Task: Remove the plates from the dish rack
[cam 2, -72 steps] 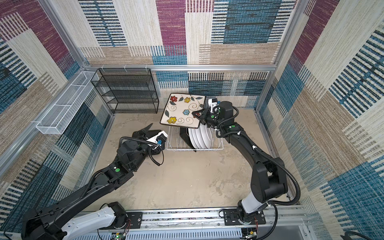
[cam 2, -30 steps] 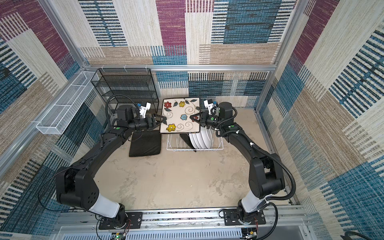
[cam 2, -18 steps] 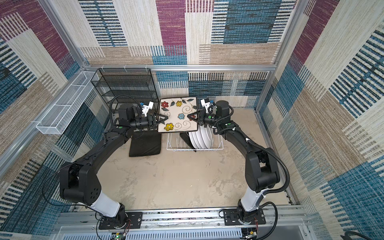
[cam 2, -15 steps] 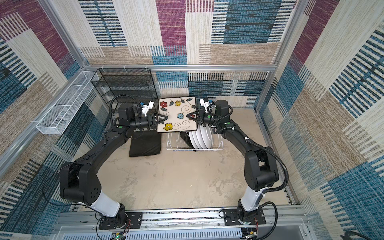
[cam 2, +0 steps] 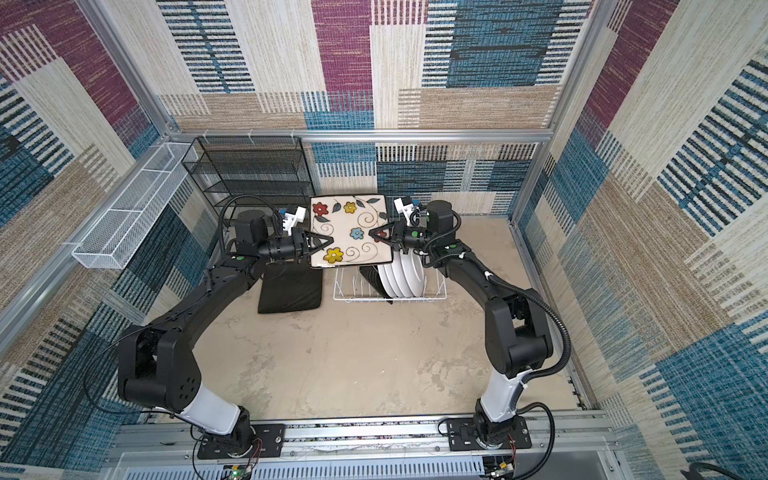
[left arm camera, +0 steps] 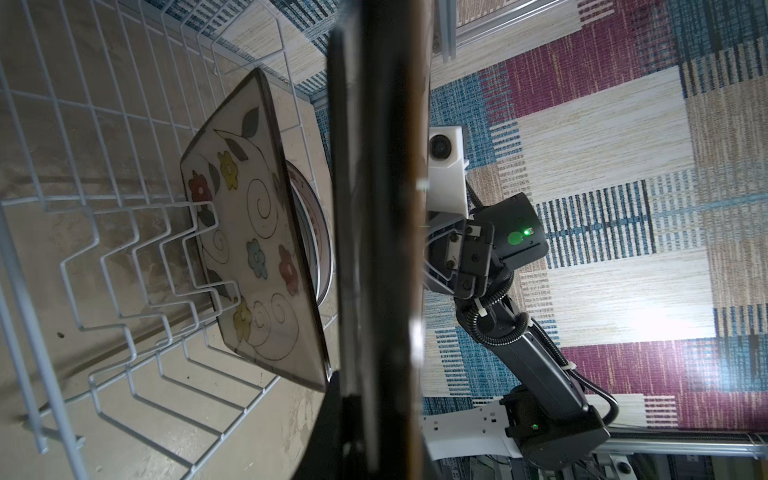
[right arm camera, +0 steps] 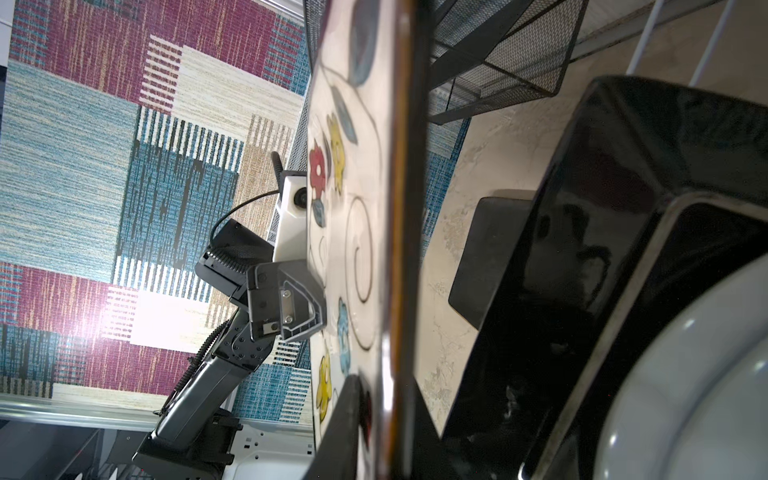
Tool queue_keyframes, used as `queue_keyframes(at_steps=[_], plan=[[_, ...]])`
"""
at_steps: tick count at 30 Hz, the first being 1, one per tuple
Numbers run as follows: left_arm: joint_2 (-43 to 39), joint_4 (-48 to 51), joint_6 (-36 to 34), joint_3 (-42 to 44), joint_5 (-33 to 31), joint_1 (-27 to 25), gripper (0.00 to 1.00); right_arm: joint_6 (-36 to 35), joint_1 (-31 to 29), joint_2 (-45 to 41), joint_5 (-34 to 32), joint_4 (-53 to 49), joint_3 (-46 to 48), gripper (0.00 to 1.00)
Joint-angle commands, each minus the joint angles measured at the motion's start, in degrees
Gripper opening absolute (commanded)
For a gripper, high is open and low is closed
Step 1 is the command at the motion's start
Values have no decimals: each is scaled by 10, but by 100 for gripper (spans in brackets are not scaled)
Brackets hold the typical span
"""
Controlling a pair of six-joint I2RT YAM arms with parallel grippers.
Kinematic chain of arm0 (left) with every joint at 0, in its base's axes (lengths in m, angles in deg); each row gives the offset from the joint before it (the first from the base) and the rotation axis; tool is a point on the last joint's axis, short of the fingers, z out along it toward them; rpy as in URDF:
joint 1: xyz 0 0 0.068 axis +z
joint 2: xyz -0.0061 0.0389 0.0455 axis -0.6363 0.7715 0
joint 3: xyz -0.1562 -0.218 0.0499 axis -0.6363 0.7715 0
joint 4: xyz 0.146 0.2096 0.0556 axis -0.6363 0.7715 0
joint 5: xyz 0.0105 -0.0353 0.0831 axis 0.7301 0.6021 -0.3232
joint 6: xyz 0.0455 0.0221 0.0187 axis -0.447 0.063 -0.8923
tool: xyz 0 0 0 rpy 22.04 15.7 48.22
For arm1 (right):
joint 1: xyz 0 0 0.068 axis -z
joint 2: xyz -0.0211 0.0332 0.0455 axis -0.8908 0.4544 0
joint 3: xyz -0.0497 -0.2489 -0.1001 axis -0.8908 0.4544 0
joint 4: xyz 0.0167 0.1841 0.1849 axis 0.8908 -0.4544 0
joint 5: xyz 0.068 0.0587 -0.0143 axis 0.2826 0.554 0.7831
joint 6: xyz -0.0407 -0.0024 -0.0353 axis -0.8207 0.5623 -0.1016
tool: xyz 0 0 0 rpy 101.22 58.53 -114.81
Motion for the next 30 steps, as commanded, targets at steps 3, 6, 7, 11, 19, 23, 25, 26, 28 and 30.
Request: queue_keyframes(at_steps=[3, 6, 7, 11, 19, 23, 25, 26, 28, 30], plan=[[-1, -64, 1, 6, 24, -4, 0, -8, -5, 0, 10, 45, 7, 0], [-1, -64, 4, 6, 24, -4, 0, -8, -6, 1, 5, 43, 8, 0], [-2, -61, 3, 6, 19, -3, 0, -8, -5, 1, 2, 42, 8, 3], [-16, -44, -4, -1, 9, -2, 0, -17, -6, -2, -18, 26, 2, 21], [-52, 6, -39, -5, -8, 7, 0, -41, -3, 1, -53, -23, -30, 47], [-64, 7, -36, -5, -9, 17, 0, -55, 3, -12, -78, -36, -32, 65], [-70, 17, -41, -9, -9, 23, 0, -84, 5, -29, -110, -58, -31, 77], [-73, 26, -46, -13, -9, 24, 0, -97, 5, -36, -125, -67, -29, 81], [-79, 50, -60, -23, -9, 30, 0, -134, 5, -55, -156, -88, -27, 98], [-87, 87, -84, -36, -16, 33, 0, -173, 5, -74, -182, -112, -27, 99]])
